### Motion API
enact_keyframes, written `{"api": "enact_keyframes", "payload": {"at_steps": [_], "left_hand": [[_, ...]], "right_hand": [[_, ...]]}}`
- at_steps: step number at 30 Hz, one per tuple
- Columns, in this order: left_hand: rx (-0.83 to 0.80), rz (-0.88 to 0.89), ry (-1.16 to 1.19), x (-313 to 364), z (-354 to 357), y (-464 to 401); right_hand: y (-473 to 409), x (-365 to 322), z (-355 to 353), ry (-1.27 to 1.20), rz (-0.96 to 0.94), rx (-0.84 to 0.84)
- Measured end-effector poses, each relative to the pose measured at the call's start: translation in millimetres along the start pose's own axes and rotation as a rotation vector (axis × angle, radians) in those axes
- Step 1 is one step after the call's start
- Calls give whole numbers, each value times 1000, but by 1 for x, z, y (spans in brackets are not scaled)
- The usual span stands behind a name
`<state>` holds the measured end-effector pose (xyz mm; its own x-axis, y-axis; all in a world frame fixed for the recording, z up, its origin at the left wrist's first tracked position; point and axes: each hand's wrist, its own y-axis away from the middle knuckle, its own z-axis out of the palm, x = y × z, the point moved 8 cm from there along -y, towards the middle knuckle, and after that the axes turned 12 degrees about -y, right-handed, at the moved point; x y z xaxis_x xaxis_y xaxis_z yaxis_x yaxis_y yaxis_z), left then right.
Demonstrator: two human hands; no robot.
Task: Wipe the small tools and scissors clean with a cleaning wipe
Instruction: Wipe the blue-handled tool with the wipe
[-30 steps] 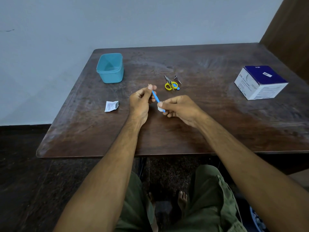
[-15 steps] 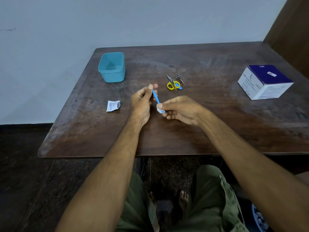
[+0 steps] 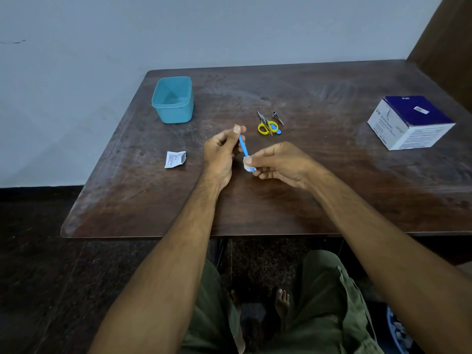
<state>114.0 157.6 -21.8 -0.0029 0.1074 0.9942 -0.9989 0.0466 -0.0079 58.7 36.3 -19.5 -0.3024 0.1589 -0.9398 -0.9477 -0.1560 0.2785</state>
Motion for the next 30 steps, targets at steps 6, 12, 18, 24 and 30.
{"api": "enact_keyframes", "payload": {"at_steps": [6, 12, 18, 24, 30], "left_hand": [[-110, 44, -104, 2, 10, 3], [-104, 47, -90, 2, 9, 5], [-96, 51, -116, 6, 14, 9], [-127, 63, -214, 7, 15, 11], [-160, 87, -219, 9, 16, 12]], "right_hand": [[5, -12, -18, 55, -227, 245], [8, -15, -20, 168, -316, 288], [15, -37, -45, 84, -497, 482], [4, -62, -34, 232, -579, 466], [-9, -61, -21, 215, -553, 440]]}}
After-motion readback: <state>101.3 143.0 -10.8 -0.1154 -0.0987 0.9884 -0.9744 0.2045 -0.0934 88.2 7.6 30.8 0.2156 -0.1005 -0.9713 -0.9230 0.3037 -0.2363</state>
